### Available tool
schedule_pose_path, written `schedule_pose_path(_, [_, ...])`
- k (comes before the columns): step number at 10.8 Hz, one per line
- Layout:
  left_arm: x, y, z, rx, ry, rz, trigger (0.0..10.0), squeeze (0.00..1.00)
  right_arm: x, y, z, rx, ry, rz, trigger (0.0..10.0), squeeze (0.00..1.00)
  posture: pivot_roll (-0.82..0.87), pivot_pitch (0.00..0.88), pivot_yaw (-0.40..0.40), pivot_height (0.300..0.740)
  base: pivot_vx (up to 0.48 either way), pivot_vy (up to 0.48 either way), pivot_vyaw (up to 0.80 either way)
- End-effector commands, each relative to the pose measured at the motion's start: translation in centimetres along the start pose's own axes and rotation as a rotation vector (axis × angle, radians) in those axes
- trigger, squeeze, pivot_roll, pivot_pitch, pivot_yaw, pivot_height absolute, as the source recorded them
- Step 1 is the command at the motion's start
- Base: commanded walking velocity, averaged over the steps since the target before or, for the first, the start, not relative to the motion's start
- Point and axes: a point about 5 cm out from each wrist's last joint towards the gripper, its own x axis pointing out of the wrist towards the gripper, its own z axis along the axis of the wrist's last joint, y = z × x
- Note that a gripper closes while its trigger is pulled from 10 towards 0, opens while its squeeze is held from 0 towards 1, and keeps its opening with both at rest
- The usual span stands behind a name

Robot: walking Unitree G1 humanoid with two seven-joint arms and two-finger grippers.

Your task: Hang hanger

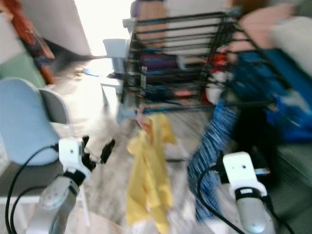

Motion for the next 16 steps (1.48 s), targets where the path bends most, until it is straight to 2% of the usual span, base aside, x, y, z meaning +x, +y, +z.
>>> schedule_pose_path(1, [0.0, 0.4, 0.3, 0.020, -0.008, -0.006, 10.0, 0.00, 0.5, -0.7, 0.6, -0.008, -0.021, -0.054, 10.0, 0.00, -0.28, 0.000, 0.071, 0.740, 0.000, 0.000, 0.00])
schedule_pose_path(2, [0.3, 0.1, 0.5, 0.016, -0.018, -0.024, 10.0, 0.00, 1.1, -2.0, -0.1, 0.007, 0.029, -0.132, 10.0, 0.00, -0.28, 0.000, 0.072, 0.740, 0.000, 0.000, 0.00])
schedule_pose_path(4, [0.3, -0.1, 0.5, 0.013, -0.023, -0.049, 10.0, 0.00, 1.8, -3.0, -1.0, 0.035, 0.086, -0.172, 10.0, 0.00, -0.28, 0.000, 0.070, 0.740, 0.000, 0.000, 0.00])
schedule_pose_path(6, [0.3, -0.2, 0.4, 0.003, -0.021, -0.052, 10.0, 0.00, 2.3, -2.7, -1.4, 0.057, 0.111, -0.149, 10.0, 0.00, -0.27, 0.000, 0.067, 0.740, 0.000, 0.000, 0.00])
schedule_pose_path(9, [0.2, -0.1, 0.4, -0.002, -0.020, -0.049, 10.0, 0.00, 2.6, -2.0, -1.6, 0.078, 0.127, -0.120, 10.0, 0.00, -0.27, 0.000, 0.065, 0.740, 0.000, -0.289, 0.00])
schedule_pose_path(13, [0.3, -0.2, 0.3, -0.009, -0.018, -0.047, 10.0, 0.00, 2.7, -2.0, -1.7, 0.084, 0.133, -0.110, 10.0, 0.00, -0.27, 0.000, 0.063, 0.740, 0.000, -0.314, 0.00])
schedule_pose_path(16, [0.3, 0.1, 0.2, -0.017, -0.016, -0.032, 10.0, 0.00, 2.8, -2.1, -1.7, 0.074, 0.134, -0.109, 10.0, 0.00, -0.27, 0.000, 0.064, 0.740, 0.000, 0.000, 0.00])
